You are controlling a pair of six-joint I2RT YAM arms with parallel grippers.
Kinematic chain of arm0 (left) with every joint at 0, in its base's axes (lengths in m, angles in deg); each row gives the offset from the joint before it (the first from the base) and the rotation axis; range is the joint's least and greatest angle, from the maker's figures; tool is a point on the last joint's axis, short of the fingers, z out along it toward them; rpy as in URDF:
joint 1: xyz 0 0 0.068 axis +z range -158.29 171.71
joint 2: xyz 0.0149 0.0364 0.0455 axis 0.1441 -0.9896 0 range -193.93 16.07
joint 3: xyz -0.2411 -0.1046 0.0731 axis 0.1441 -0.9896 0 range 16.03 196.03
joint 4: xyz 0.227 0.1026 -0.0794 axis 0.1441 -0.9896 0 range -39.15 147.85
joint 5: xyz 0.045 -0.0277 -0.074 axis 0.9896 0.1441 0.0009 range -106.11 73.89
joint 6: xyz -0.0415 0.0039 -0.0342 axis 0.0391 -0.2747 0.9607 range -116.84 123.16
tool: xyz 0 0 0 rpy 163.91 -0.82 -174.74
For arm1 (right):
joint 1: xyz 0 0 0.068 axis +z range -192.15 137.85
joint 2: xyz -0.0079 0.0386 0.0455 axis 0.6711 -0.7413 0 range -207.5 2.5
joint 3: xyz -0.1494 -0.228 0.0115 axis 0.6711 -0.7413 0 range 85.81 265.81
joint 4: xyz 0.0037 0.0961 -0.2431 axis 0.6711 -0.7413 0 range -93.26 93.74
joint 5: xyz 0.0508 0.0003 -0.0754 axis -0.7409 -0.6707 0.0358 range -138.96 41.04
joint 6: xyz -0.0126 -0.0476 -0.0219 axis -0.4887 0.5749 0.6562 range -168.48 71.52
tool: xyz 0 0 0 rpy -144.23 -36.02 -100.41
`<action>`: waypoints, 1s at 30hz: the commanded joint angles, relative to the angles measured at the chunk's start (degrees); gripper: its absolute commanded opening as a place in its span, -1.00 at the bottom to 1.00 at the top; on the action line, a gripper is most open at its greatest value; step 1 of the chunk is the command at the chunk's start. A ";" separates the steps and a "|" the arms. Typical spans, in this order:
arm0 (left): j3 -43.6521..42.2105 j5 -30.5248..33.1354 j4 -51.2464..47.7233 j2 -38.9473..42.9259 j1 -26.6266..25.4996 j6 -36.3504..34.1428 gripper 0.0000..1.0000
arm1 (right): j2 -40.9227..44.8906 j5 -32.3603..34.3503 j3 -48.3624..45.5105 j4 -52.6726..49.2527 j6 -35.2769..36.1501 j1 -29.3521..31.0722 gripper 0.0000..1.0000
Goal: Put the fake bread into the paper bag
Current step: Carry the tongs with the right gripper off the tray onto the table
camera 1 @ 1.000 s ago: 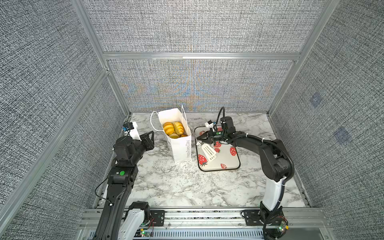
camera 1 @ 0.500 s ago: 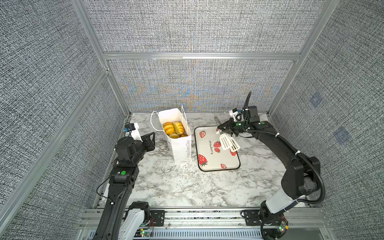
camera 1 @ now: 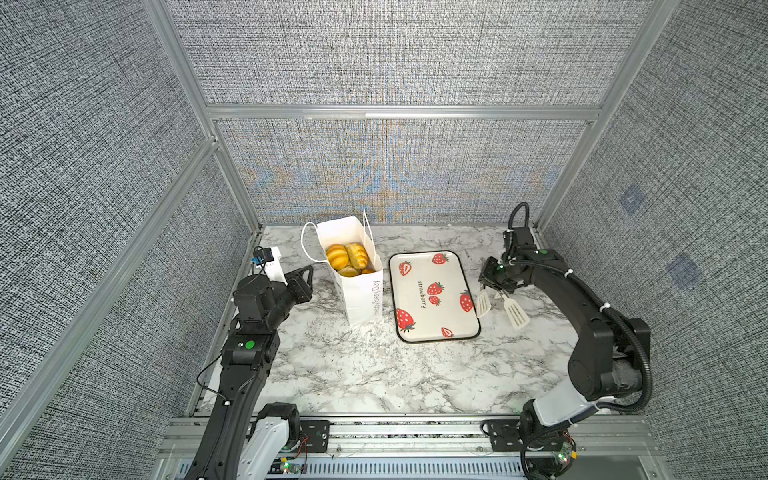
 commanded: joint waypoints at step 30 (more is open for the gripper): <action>-1.22 0.56 0.27 0.65 -0.01 -0.82 -0.27 | -23.57 12.14 7.57 9.12 2.39 -9.85 -1.00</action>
